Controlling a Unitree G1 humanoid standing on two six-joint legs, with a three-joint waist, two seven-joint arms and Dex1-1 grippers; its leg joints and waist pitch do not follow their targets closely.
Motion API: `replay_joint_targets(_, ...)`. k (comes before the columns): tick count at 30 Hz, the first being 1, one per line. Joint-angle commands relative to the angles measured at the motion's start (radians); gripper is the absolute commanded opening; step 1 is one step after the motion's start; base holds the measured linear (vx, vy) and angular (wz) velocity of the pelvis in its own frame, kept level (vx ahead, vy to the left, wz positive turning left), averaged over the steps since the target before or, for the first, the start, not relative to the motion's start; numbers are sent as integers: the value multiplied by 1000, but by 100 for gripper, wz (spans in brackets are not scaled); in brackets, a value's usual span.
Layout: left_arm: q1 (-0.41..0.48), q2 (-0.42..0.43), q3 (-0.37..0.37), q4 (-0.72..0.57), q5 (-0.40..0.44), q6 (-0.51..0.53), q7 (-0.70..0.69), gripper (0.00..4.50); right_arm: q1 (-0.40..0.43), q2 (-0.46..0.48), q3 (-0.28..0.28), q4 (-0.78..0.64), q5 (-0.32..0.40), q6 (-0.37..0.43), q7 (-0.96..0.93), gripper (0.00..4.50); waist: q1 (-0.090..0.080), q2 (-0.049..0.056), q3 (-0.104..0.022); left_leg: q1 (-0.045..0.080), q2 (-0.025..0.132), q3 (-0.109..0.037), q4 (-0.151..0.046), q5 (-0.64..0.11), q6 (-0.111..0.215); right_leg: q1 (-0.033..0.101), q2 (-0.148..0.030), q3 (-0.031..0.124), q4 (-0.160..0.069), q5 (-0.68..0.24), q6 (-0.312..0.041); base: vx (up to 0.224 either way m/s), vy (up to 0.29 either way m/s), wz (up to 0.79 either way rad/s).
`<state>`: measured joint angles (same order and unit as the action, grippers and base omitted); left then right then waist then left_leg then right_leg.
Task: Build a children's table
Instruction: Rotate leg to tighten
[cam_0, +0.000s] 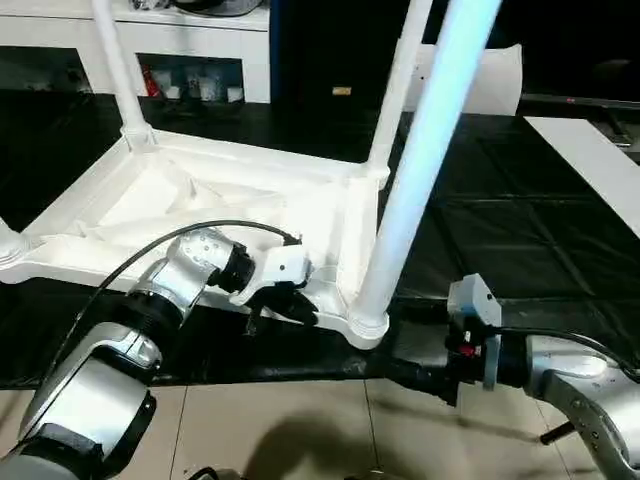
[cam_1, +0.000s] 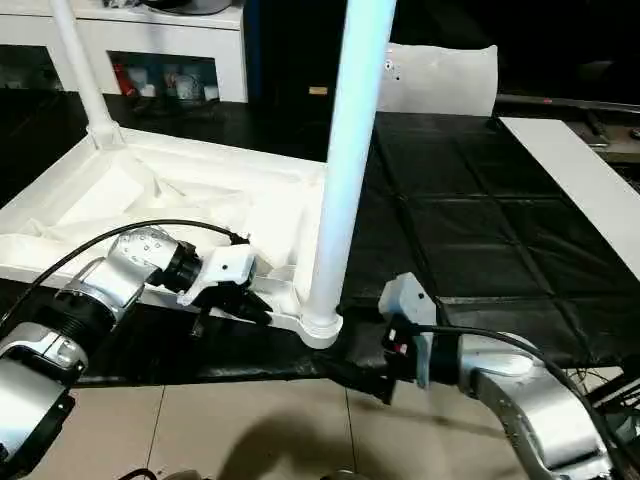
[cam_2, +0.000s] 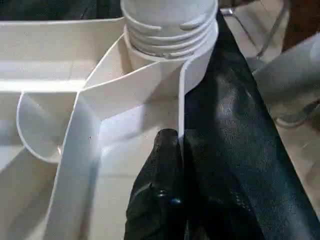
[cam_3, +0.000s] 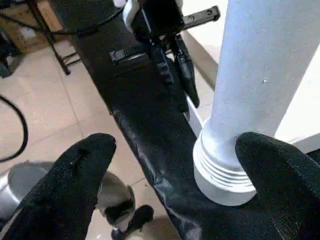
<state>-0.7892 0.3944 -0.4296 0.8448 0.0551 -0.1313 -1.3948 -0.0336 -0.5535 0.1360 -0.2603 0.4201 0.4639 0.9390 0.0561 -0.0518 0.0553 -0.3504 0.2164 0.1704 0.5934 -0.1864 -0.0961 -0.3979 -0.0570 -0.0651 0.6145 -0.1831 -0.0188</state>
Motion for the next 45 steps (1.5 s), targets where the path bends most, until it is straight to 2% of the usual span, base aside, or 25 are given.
replay_joint_targets(1, 18, 20, 57, -8, -17, 104, 73, 3, -35, 14, -30, 25, -11, -23, -45, 450, 4, 2, -58, -1, 11, -5, -68, -240, 13, 48, -75, 43, -101, -423, -107, 0, 0, 0)
replay_joint_targets(3, 31, 27, 61, -15, -9, 127, 102, 3, -42, 17, -33, 37, -19, -26, -56, 450, 1, 5, -59, -1, 12, -7, -69, -239, 12, 48, -76, 42, -101, -428, -108, 0, 0, 0)
replay_joint_targets(8, 104, 64, 63, -64, 28, 179, 166, 3, -66, 36, -42, 80, -48, -51, -91, 450, -12, 6, -60, -3, 11, -5, -67, -233, 20, 48, -72, 44, -96, -370, -131, 0, 0, 0)
replay_joint_targets(9, 124, 76, 65, -89, 34, 196, 175, 3, -78, 44, -45, 98, -58, -57, -105, 450, -18, 2, -63, -8, 14, -7, -68, -216, 18, 52, -75, 44, -86, -342, -143, 0, 0, 0)
replay_joint_targets(11, 147, 88, 71, -127, 38, 228, 183, 3, -93, 55, -48, 119, -67, -64, -125, 450, -23, 5, -62, -3, 10, -2, -65, -218, 21, 48, -71, 44, -92, -348, -144, 0, 0, 0)
replay_joint_targets(12, 147, 88, 71, -127, 38, 228, 183, 3, -93, 55, -48, 119, -67, -64, -125, 450, -24, 5, -59, -4, 10, -2, -66, -219, 22, 48, -70, 45, -93, -352, -144, 0, 0, 0)
replay_joint_targets(14, 148, 102, 93, -157, 58, 283, 254, 3, -123, 70, -38, 157, -82, -82, -141, 450, -26, -1, -59, -4, 10, -2, -66, -224, 22, 47, -70, 44, -93, -385, -131, 0, 0, 0)
replay_joint_targets(16, 141, 111, 110, -163, 69, 315, 307, 3, -144, 80, -28, 183, -92, -95, -148, 450, -32, 2, -57, -4, 8, -3, -65, -237, 21, 44, -70, 41, -97, -421, -124, 0, 0, 0)
replay_joint_targets(17, 139, 113, 116, -167, 71, 326, 324, 3, -151, 84, -25, 191, -95, -101, -150, 450, -37, 2, -56, -7, 6, -5, -65, -241, 20, 47, -69, 40, -101, -447, -105, 0, 0, 0)
replay_joint_targets(20, 141, 123, 126, -193, 76, 368, 352, 3, -167, 94, -16, 208, -103, -111, -149, 450, -46, 2, -59, -9, 6, -7, -65, -244, 19, 47, -69, 38, -101, -453, -97, 0, 0, 0)
replay_joint_targets(21, 146, 127, 127, -211, 79, 394, 360, 3, -173, 98, -13, 215, -105, -114, -147, 450, -47, -1, -59, -10, 4, -6, -65, -241, 22, 47, -68, 38, -101, -452, -97, 0, 0, 0)
replay_joint_targets(26, 167, 136, 135, -290, 88, 456, 371, 3, -188, 108, -4, 238, -113, -132, -142, 450, -53, 5, -61, -5, 8, -3, -62, -216, 33, 42, -64, 42, -93, -366, -139, 0, 0, 0)
replay_joint_targets(29, 190, 127, 128, -350, 41, 421, 311, 3, -194, 112, -2, 250, -118, -143, -134, 450, -47, 11, -63, -5, 11, -2, -64, -200, 36, 44, -65, 45, -86, -288, -172, 0, 0, 0)
replay_joint_targets(30, 190, 127, 128, -350, 41, 421, 311, 3, -194, 112, -2, 250, -118, -143, -134, 450, -44, 12, -64, -3, 12, -1, -64, -198, 36, 44, -65, 45, -85, -275, -178, 0, 0, 0)
replay_joint_targets(31, 204, 125, 114, -377, 14, 372, 256, 3, -198, 112, 1, 257, -118, -151, -125, 450, -39, 14, -64, -2, 12, 0, -64, -193, 37, 46, -66, 46, -84, -256, -184, 0, 0, 0)
replay_joint_targets(33, 204, 125, 114, -377, 14, 372, 256, 3, -198, 112, 1, 257, -118, -151, -125, 450, -36, 13, -65, -3, 12, 0, -65, -186, 35, 47, -65, 46, -80, -233, -188, 0, 0, 0)
replay_joint_targets(35, 220, 115, 82, -389, -19, 237, 167, 3, -205, 107, 8, 271, -117, -167, -98, 450, -30, 15, -65, 0, 13, 0, -65, -185, 38, 47, -67, 47, -81, -216, -194, 0, 0, 0)
replay_joint_targets(36, 217, 104, 73, -376, -31, 193, 139, 3, -205, 100, 16, 270, -113, -172, -73, 450, -27, 13, -66, 1, 13, 1, -65, -186, 38, 47, -66, 48, -78, -198, -199, 0, 0, 0)
replay_joint_targets(38, 216, 99, 69, -375, -36, 183, 132, 3, -206, 97, 19, 270, -112, -175, -60, 450, -15, 15, -66, 8, 17, 5, -65, -189, 37, 43, -67, 51, -75, -173, -209, 0, 0, 0)
replay_joint_targets(40, 211, 93, 52, -373, -41, 154, 95, 3, -208, 88, 34, 272, -115, -180, -29, 450, -1, 13, -62, 9, 17, 5, -68, -207, 31, 43, -70, 50, -78, -215, -196, 0, 0, 0)
replay_joint_targets(41, 211, 93, 52, -373, -41, 154, 95, 3, -208, 88, 34, 272, -115, -180, -29, 450, -1, 13, -62, 9, 17, 5, -68, -207, 31, 43, -70, 50, -78, -215, -196, 0, 0, 0)
replay_joint_targets(42, 206, 87, 42, -370, -38, 142, 71, 3, -213, 82, 45, 275, -111, -182, 3, 450, 5, 9, -61, 9, 17, 4, -70, -219, 23, 44, -72, 50, -81, -262, -177, 0, 0, 0)
replay_joint_targets(45, 195, 78, 42, -347, -28, 111, 64, 3, -217, 75, 54, 282, -106, -186, 32, 450, 6, 8, -60, 10, 16, 2, -70, -232, 20, 42, -73, 50, -86, -308, -158, 0, 0, 0)
